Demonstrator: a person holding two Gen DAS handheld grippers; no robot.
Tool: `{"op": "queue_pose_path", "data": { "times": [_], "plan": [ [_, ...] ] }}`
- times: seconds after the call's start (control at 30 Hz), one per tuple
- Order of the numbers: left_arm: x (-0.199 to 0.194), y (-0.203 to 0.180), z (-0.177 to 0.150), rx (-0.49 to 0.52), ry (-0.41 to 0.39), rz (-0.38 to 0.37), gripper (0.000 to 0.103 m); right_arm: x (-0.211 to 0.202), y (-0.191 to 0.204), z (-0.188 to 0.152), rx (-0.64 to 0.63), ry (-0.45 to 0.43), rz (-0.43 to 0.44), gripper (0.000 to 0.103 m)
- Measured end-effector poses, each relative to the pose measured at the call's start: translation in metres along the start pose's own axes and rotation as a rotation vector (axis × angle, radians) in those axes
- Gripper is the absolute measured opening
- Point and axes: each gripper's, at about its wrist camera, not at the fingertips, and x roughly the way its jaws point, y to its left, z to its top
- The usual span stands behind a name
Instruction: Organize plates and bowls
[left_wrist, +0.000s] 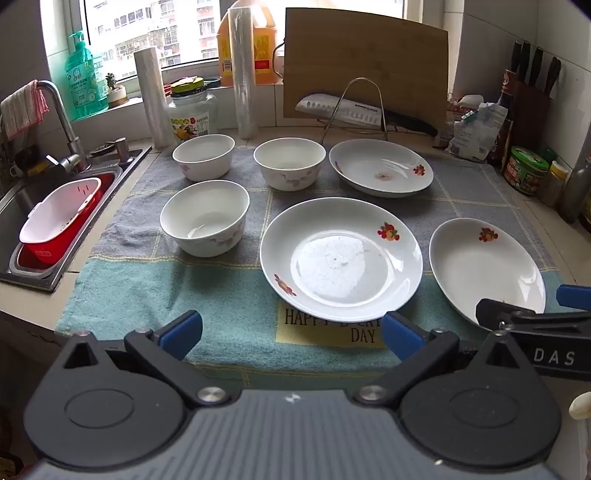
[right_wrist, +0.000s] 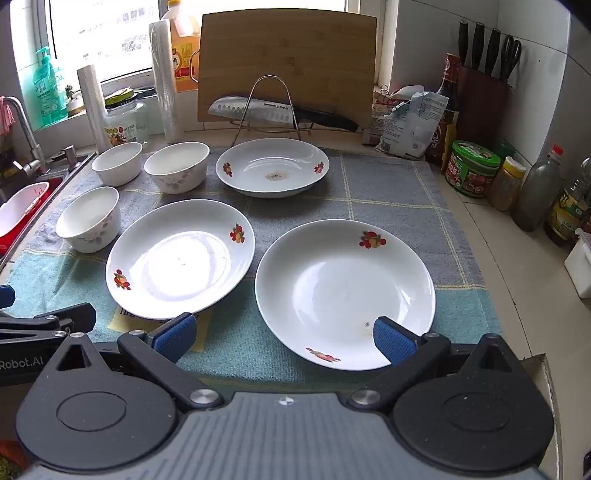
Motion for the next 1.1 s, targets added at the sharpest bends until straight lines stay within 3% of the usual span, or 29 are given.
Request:
{"op": "queue_pose_path", "data": {
  "times": [1.1],
  "plan": [
    [-0.0063, -0.0015, -0.0006, -0.017, -0.005, -0.024, 0.102, -0.007, -0.0018, 0.0012, -0.006, -0.016, -0.015, 0.103]
  ]
}}
